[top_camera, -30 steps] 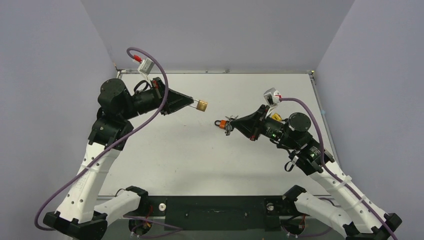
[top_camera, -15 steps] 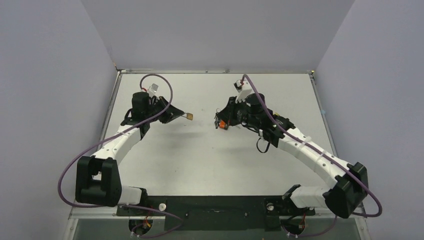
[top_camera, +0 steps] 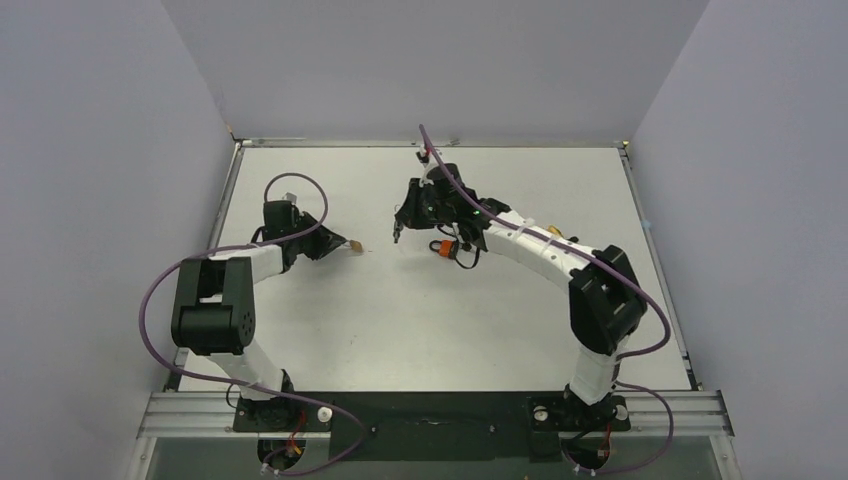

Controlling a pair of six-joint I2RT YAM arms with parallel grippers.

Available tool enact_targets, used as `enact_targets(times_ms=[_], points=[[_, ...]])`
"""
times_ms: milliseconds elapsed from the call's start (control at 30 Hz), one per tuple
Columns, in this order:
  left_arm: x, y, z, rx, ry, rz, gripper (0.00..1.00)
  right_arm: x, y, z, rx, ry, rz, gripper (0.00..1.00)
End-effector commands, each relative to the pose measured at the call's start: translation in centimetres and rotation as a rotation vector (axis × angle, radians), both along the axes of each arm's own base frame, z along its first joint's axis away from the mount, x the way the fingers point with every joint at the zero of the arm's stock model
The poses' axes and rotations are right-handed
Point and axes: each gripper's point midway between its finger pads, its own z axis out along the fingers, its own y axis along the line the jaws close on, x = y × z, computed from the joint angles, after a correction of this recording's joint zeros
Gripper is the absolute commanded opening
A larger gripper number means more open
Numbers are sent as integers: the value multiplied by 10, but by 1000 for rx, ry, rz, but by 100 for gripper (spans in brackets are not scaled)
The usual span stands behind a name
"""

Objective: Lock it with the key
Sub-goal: Place the lock at the center of the board, then place the key at the center of the board.

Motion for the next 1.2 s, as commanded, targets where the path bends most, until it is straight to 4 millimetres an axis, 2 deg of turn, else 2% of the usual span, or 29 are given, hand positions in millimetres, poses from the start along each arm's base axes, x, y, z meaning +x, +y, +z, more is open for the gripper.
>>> enact_targets(times_ms=[0,67,100,133,167,200,233,267,300,333,367,400,433,467,567,700,900,1000,1067,1100,1133,1167], points=[[10,23,-7,35,13,83,0,25,43,31,110,-62,1,0],[4,33,-21,50,80,118,0,31,59,25,121,-47,6,0],[-1,37,-30,57,126,131,4,36,67,19,126,-37,5,0],[-1,41,-32,62,138,144,7,38,75,23,140,-41,12,0],[-5,45,-38,77,171,158,16,39,81,9,132,-16,12,0],[-5,48,-39,84,174,165,25,42,87,12,147,-19,16,0],[-11,50,-44,93,208,169,29,43,93,-3,140,4,18,0],[-10,53,-44,101,215,171,34,46,98,0,154,2,21,0],[-14,56,-47,114,239,179,36,47,102,-12,150,22,20,0],[-13,58,-45,127,239,179,37,49,107,-9,164,19,25,0],[-16,63,-47,148,260,191,38,50,110,-18,161,36,24,0],[-15,66,-44,162,258,196,40,52,114,-16,171,36,26,0],[-19,70,-45,183,275,208,40,52,117,-26,162,49,29,0],[-17,72,-38,197,260,212,41,53,119,-25,164,48,29,0],[-21,84,-27,259,254,242,43,55,121,-42,142,69,23,0],[-19,91,4,304,188,242,43,55,124,-61,123,97,18,0],[-19,79,57,299,46,181,43,51,128,-81,100,130,22,0],[-22,65,78,275,-12,127,44,49,131,-85,104,153,28,1],[-25,54,90,269,-43,91,46,47,131,-82,104,156,33,15],[-24,51,97,273,-61,79,48,46,131,-80,103,153,36,27],[-27,46,104,275,-74,63,48,47,130,-74,107,147,36,33],[-27,46,114,281,-100,58,49,46,129,-72,100,143,39,43]])
